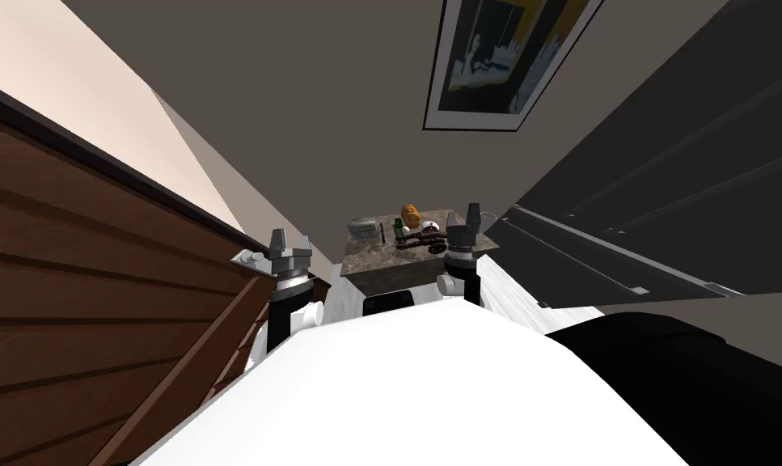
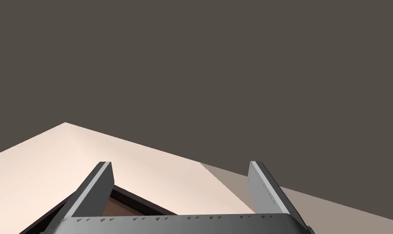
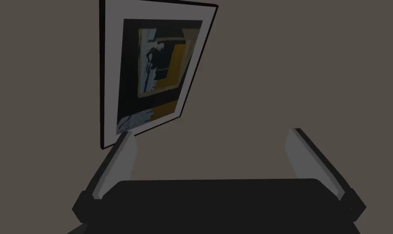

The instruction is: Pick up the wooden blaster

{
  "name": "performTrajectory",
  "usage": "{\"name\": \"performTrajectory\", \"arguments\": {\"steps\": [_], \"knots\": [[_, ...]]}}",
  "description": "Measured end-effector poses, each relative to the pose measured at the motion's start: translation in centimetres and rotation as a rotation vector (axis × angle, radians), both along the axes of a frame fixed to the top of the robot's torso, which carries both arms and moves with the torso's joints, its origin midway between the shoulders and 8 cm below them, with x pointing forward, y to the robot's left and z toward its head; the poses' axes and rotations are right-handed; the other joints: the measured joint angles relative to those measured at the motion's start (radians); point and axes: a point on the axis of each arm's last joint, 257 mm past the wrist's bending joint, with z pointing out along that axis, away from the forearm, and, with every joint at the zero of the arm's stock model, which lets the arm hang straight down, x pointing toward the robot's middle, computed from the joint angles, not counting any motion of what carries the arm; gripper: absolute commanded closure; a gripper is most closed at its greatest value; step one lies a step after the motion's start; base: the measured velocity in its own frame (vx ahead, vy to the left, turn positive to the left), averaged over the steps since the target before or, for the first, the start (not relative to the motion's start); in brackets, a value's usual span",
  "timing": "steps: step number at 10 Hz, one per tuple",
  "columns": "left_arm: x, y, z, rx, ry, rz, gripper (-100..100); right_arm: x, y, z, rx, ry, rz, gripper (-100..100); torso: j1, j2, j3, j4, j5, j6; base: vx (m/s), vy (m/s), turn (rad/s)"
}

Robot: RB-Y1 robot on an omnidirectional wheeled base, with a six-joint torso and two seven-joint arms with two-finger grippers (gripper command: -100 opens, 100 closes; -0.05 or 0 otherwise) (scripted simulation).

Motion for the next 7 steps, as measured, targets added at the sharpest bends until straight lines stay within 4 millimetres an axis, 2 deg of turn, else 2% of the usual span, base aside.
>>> {"name": "performTrajectory", "arguments": {"steps": [3,7], "knots": [[0.3,0.6,-2.5,0.022,0.08,-0.011,-100,0.0,0.0,0.0,0.0,0.0,0.0,0,-0.005,0.011,0.006,0.002,-0.001,0.0,-0.155,-0.084,-0.131],[0.3,2.5,-7.9,0.048,0.245,-0.022,-100,0.0,0.0,0.0,0.0,0.0,0.0,0,-0.008,0.012,0.007,0.003,-0.002,0.0,-0.165,-0.123,-0.206]]}}
